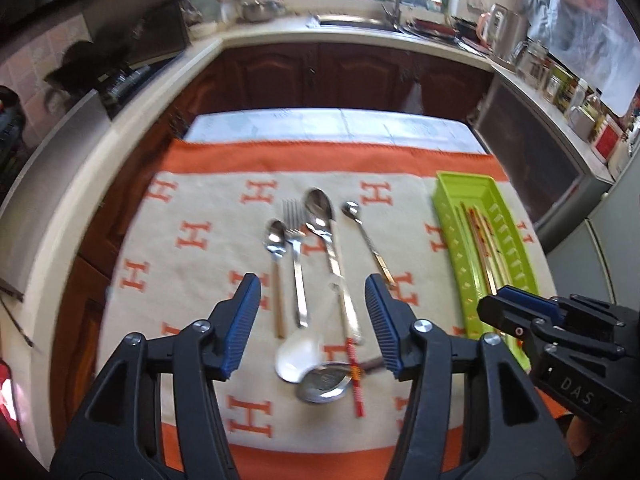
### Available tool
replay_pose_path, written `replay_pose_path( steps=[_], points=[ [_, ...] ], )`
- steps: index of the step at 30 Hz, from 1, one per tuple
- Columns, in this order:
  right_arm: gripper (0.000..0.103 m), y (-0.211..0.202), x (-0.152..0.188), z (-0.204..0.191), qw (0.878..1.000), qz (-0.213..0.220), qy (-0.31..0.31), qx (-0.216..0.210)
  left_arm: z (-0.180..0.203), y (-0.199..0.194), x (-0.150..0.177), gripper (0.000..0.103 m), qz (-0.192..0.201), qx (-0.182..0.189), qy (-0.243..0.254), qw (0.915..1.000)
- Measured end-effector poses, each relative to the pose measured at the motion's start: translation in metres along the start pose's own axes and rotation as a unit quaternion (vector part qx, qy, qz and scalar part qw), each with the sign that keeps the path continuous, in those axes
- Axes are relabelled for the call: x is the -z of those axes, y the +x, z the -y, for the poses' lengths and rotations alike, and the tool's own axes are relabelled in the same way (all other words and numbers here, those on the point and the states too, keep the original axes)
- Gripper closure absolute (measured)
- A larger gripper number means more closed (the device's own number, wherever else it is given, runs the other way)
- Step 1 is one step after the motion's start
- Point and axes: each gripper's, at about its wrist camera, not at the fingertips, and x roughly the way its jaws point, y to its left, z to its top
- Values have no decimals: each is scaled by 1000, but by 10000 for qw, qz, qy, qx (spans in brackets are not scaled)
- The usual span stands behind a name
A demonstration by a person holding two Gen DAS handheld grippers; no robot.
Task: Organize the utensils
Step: 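Move both open tools back over the remaining utensils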
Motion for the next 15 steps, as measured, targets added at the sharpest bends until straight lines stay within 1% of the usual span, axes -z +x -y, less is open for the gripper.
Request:
replay_pose_path(
  steps=[1,2,5,9,12,15],
  points=[
    [82,-1,-2,-6,10000,38,-49,-16,-6,-2,-1,52,50,-41,-24,10000],
    [81,-2,-4,-10,9999,69,-86,-17,-11,-4,-1,51,77,-61,-54,9999],
    [81,1,-10,-25,9997,98,-233,-72,-31,-3,-2,51,145,-137,-170,9997],
    [81,15,-18,-46,9989,-14,-445,-138,-56,9,0,51,212,-276,-331,9988],
    [81,34,-24,-58,9984,-163,-524,-129,-76,30,3,51,143,-396,-446,9981],
    [81,56,-29,-66,9977,-342,-574,-59,-92,55,8,51,-98,-310,-578,9978]
  ],
)
